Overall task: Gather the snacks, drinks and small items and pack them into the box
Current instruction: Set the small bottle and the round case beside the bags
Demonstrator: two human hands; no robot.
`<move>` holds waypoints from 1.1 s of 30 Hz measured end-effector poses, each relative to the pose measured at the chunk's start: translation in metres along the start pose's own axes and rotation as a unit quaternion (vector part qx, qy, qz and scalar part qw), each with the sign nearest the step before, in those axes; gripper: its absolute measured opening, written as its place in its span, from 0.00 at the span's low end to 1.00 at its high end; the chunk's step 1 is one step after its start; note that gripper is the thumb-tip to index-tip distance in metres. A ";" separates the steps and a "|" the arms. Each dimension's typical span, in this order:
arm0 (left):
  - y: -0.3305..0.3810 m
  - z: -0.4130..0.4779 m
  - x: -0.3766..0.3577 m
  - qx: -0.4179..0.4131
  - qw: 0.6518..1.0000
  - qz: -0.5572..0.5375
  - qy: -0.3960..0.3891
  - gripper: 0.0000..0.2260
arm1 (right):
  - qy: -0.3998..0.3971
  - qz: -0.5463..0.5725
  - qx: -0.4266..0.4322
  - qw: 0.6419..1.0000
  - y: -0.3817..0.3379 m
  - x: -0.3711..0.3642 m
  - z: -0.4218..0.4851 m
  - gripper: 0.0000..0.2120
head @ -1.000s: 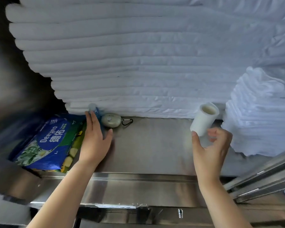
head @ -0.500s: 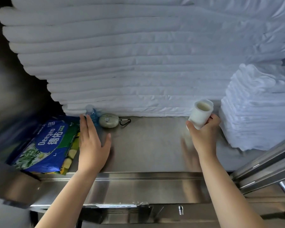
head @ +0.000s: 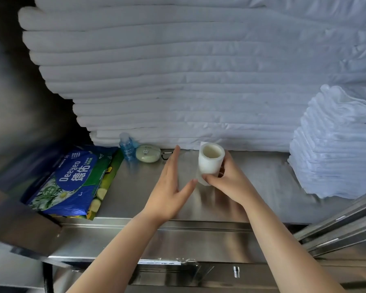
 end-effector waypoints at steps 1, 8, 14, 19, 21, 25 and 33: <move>0.000 0.003 -0.001 0.015 1.000 -0.007 -0.002 0.36 | -0.019 0.000 0.002 1.000 -0.001 -0.001 0.000 0.29; 0.002 0.017 -0.019 0.082 0.995 -0.059 -0.025 0.39 | -0.083 0.008 0.022 0.996 -0.007 0.002 0.005 0.29; 0.009 0.020 -0.021 0.050 0.996 -0.073 0.017 0.24 | -0.077 0.025 0.024 0.996 -0.001 0.001 0.004 0.28; 0.010 0.021 -0.022 0.031 0.997 -0.028 0.060 0.20 | -0.028 -0.012 0.045 0.999 0.000 -0.004 -0.002 0.27; 0.009 0.022 -0.022 0.036 0.996 -0.002 0.083 0.20 | 0.021 -0.034 0.072 0.997 0.002 -0.009 -0.003 0.25; 0.010 0.021 -0.024 0.035 0.994 0.031 0.103 0.23 | 0.118 -0.052 0.077 0.989 0.004 -0.023 -0.004 0.21; -0.006 0.005 -0.015 0.023 0.991 0.125 0.033 0.34 | 0.088 -0.096 0.120 0.984 -0.006 -0.047 0.025 0.15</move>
Point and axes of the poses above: each hand's wrist, its own z-axis towards the middle knuckle, its own x-axis out of the back of the hand, y = z × x, the point moved 1 cm from there along z, towards the middle knuckle, and after that the axes turned 9 degrees about y, right-handed, at the moved point
